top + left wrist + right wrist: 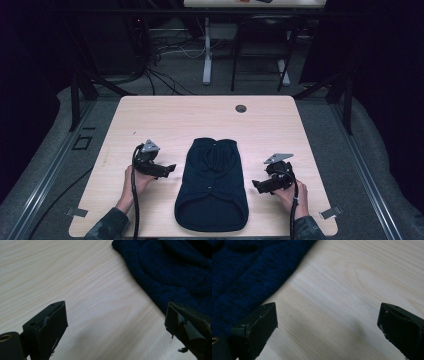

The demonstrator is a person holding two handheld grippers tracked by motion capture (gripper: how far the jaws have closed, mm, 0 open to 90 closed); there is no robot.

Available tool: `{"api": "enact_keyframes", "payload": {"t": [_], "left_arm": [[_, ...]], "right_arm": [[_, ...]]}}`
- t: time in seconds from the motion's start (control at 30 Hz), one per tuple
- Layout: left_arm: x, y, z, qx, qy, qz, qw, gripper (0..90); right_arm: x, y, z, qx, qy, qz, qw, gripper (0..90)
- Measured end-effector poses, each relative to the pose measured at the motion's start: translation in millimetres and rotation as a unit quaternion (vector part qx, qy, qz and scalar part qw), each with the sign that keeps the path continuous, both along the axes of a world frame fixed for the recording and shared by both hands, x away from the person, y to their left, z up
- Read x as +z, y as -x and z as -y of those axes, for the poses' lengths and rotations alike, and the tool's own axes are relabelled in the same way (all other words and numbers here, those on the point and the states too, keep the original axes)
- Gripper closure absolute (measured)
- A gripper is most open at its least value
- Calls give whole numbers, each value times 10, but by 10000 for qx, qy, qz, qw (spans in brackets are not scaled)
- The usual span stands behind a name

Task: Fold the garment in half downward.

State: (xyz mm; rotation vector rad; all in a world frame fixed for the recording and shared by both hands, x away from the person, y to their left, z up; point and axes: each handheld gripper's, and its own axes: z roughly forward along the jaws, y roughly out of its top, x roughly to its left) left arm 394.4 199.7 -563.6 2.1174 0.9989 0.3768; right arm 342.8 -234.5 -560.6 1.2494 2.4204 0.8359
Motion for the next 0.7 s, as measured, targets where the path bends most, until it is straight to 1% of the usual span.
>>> {"api": "enact_keyframes", "payload": {"t": [0.1,0.17,0.2,0.23,0.27,0.3,0.33,0.4,0.47,0.5,0.57,0.6,0.63,0.67,0.7], "left_arm": [[11,-52,97,-113,10,-44,9999,39],[29,-71,147,-170,-1,-52,9998,40],[39,-80,181,-192,-8,-46,9998,40],[41,-85,201,-187,-1,-25,9998,40],[47,-99,227,-207,2,-41,9998,40],[51,-122,266,-223,25,-47,9997,39],[51,-122,266,-223,25,-47,9997,40],[53,-159,311,-279,6,-95,9996,40],[57,-197,346,-279,32,-101,9996,39],[63,-225,362,-298,40,-116,9995,39],[75,-280,385,-298,101,-169,9994,40],[81,-333,407,-288,129,-224,9993,39],[81,-333,407,-288,129,-224,9993,40],[83,-366,423,-308,141,-267,9991,40],[88,-383,431,-320,143,-293,9990,39]], "right_arm": [[38,-26,-35,28,-36,-1,10000,30],[65,-55,-72,85,-153,-8,9998,32],[75,-68,-82,113,-133,2,9998,32],[85,-101,-123,164,-198,-11,9997,32],[85,-101,-123,164,-198,-11,9997,32],[82,-139,-174,194,-181,-24,9996,26],[82,-139,-174,194,-181,-24,9996,26],[92,-177,-225,253,-268,-56,9993,24],[113,-213,-273,322,-337,-60,9989,24],[122,-228,-290,327,-329,-45,9989,24],[144,-279,-338,370,-406,-57,9985,24],[161,-329,-368,403,-421,-67,9983,25],[161,-329,-368,403,-421,-67,9983,25],[168,-361,-384,404,-427,-67,9982,25],[176,-426,-420,382,-446,-90,9982,24]]}}
